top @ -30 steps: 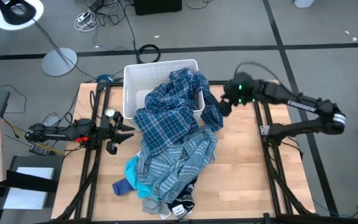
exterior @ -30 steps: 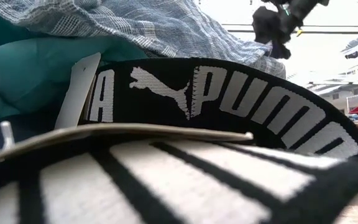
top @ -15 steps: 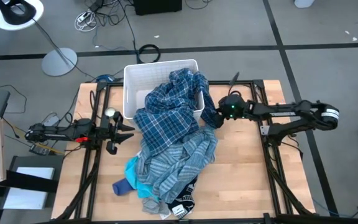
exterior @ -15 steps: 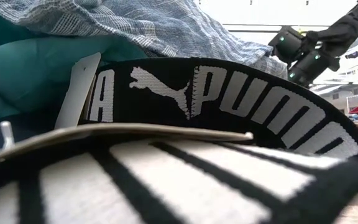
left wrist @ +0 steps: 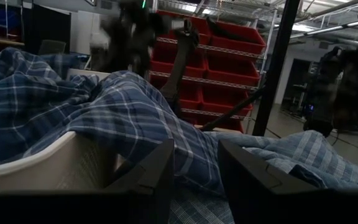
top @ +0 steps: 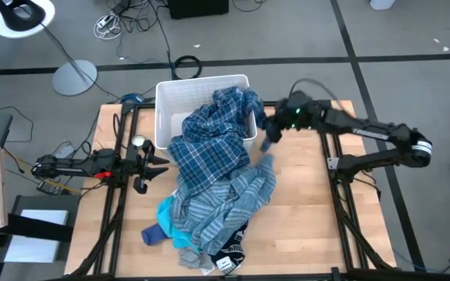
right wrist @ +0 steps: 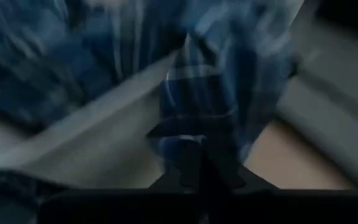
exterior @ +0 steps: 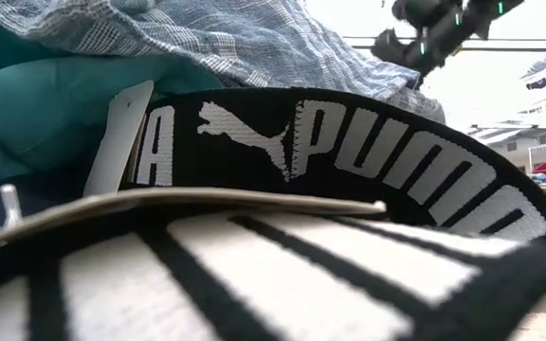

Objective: Sort clothes
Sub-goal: Put the checkered dark blue long sleeve shirt into the bin

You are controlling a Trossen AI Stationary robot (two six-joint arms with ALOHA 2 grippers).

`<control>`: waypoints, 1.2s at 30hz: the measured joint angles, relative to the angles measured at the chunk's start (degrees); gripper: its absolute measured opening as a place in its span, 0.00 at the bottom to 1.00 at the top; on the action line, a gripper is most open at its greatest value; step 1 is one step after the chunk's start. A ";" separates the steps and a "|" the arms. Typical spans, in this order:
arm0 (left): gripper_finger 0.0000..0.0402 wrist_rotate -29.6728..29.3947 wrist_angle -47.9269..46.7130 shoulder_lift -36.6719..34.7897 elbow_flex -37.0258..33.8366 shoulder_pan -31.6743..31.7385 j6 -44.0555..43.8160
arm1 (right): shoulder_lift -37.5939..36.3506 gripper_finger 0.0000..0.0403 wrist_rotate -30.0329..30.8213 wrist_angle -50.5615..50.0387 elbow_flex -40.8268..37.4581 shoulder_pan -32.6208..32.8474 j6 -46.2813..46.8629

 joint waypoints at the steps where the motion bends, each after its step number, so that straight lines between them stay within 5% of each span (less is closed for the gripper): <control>1: 0.32 -0.02 0.02 0.00 0.00 0.02 0.00 | -0.10 0.01 1.49 -2.33 3.26 -0.02 -1.95; 11: 0.32 0.00 -0.04 0.00 0.00 0.00 0.00 | 6.44 0.00 -5.30 1.67 25.68 0.30 -8.44; 17: 0.32 0.00 0.02 0.00 0.00 0.02 0.00 | 19.57 0.00 -12.71 3.86 38.09 2.40 -8.78; 23: 0.32 -0.01 0.00 0.00 0.00 0.00 0.00 | 33.33 0.00 -13.81 1.28 49.97 4.85 -8.59; 30: 0.32 0.00 -0.01 0.00 0.00 0.00 -0.01 | 43.65 0.02 -13.92 -4.35 54.53 7.84 -3.04; 36: 0.32 -0.02 -0.02 0.00 0.00 0.02 -0.02 | 49.13 0.14 -13.44 -10.66 54.58 7.79 2.35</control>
